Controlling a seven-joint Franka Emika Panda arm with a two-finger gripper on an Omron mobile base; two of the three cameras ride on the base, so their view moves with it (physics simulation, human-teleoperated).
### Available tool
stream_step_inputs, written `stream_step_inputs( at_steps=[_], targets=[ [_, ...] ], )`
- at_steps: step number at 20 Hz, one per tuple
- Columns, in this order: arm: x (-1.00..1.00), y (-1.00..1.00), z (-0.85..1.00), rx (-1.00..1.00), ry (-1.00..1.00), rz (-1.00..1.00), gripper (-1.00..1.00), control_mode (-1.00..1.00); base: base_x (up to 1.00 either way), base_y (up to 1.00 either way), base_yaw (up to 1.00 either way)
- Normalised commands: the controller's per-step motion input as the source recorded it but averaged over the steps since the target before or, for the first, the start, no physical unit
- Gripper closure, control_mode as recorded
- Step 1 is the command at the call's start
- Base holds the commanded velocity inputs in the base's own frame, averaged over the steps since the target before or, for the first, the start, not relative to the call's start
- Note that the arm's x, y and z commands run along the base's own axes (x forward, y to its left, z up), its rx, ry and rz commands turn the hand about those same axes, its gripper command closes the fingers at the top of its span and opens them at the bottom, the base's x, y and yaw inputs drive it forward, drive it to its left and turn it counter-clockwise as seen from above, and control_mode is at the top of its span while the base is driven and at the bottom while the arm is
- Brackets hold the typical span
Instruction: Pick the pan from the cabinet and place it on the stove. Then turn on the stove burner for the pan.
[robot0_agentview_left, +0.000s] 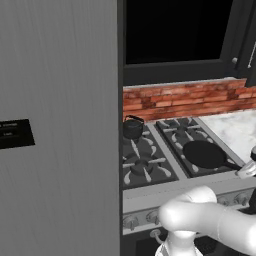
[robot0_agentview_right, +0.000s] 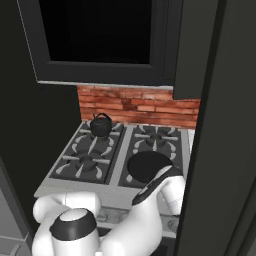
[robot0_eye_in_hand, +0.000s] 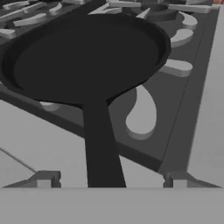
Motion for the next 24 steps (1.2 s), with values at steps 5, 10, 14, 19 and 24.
stream_step_inputs(
  at_steps=[5, 10, 14, 19, 24],
  targets=[
    [-0.32, 0.16, 0.17, 0.0, -0.16, 0.0, -1.0, -1.0, 0.0, 0.0, 0.0],
    [-0.4, 0.34, 0.26, 0.0, -0.19, 0.0, -1.0, -1.0, 0.0, 0.0, 0.0],
    [-0.39, 0.42, 0.23, 0.0, -0.22, 0.0, -1.0, -1.0, 0.0, 0.0, 0.0],
    [-0.38, 0.24, 0.32, 0.0, -0.26, -0.03, -1.0, -1.0, 0.0, 0.0, 0.0],
    [-0.46, 0.0, 0.09, 0.0, -0.25, -0.11, -1.0, -1.0, 0.0, 0.0, 0.0]
  ],
)
